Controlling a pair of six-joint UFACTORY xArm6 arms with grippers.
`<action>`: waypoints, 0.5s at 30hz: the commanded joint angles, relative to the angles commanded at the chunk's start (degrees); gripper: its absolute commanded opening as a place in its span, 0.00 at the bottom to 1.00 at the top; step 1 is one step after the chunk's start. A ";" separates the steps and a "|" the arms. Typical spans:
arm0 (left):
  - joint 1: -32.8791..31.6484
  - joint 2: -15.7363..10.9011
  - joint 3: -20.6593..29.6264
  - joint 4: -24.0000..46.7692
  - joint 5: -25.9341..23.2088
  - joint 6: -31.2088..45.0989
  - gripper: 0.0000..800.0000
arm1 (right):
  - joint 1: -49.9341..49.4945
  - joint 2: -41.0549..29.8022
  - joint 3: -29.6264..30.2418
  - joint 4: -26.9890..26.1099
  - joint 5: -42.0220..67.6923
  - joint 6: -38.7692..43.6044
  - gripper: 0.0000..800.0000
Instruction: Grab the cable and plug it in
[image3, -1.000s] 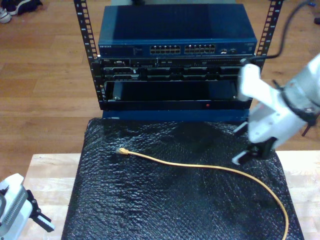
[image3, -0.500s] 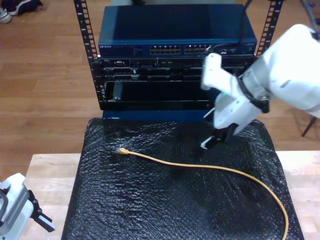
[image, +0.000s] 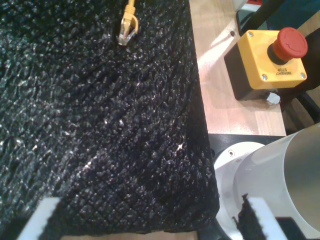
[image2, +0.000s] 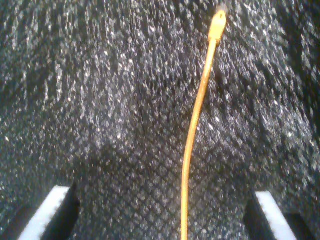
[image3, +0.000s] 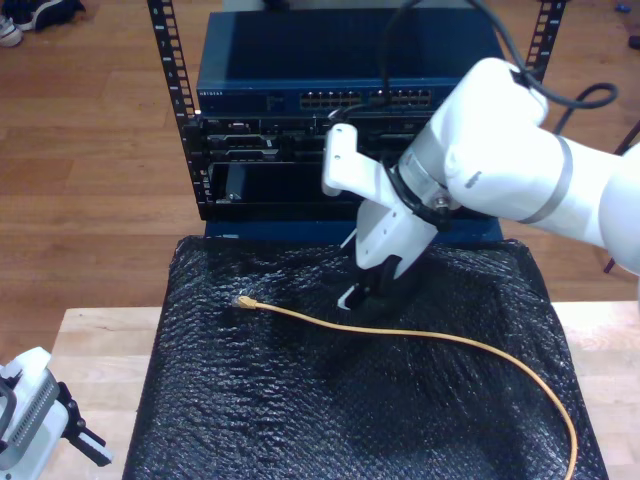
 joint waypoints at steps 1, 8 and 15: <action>0.00 0.00 0.00 0.00 0.00 0.00 1.00 | 0.35 0.26 -0.35 0.00 0.00 0.62 0.98; 0.00 0.88 -0.09 0.00 -0.44 -0.88 1.00 | 4.40 5.01 -5.19 -7.12 0.00 8.26 0.98; 0.00 0.97 -0.18 0.00 -0.44 -0.97 1.00 | 8.44 10.81 -9.85 -17.32 0.00 18.29 0.98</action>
